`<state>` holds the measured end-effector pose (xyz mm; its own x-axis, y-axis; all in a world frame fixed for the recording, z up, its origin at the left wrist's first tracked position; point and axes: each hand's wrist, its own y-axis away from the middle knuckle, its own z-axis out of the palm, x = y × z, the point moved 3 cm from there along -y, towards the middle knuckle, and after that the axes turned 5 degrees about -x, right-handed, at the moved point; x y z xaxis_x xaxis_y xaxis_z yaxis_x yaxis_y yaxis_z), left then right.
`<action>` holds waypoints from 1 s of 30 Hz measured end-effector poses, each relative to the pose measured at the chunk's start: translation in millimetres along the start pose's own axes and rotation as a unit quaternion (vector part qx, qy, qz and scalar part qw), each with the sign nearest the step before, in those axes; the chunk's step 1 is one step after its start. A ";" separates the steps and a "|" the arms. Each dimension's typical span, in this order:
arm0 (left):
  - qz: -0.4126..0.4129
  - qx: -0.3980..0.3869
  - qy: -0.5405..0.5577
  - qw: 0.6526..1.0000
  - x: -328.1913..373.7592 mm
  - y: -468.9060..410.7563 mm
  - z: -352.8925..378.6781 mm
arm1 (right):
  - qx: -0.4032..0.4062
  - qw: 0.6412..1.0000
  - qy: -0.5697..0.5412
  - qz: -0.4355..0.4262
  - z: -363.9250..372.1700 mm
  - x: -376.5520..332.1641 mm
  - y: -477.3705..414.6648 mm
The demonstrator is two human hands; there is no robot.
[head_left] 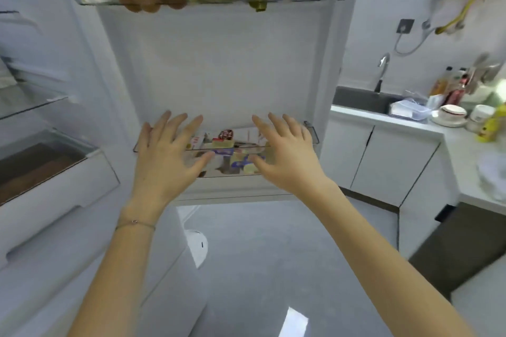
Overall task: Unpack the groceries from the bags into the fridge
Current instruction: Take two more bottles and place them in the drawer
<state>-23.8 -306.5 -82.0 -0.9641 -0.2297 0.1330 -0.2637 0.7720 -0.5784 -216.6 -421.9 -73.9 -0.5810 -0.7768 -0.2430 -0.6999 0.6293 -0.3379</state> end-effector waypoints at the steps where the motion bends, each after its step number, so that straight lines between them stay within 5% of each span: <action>1: 0.016 0.002 0.010 1.000 19.3 -3.4 7.9 | 0.002 1.000 0.004 0.018 -5.8 20.0 11.3; 14: 0.277 -0.065 0.126 0.950 298.3 -76.0 123.8 | 0.043 0.956 0.078 0.279 -84.2 245.1 148.2; 30: 0.434 -0.155 0.172 0.871 548.3 -178.9 308.9 | 0.053 0.860 0.127 0.492 -119.3 485.5 199.5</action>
<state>-495.9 -753.6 -154.3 -0.7419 0.6703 0.0187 0.6247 0.7011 -0.3438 -687.9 -670.4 -150.7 -0.9515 0.1690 -0.2570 0.2159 0.9621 -0.1668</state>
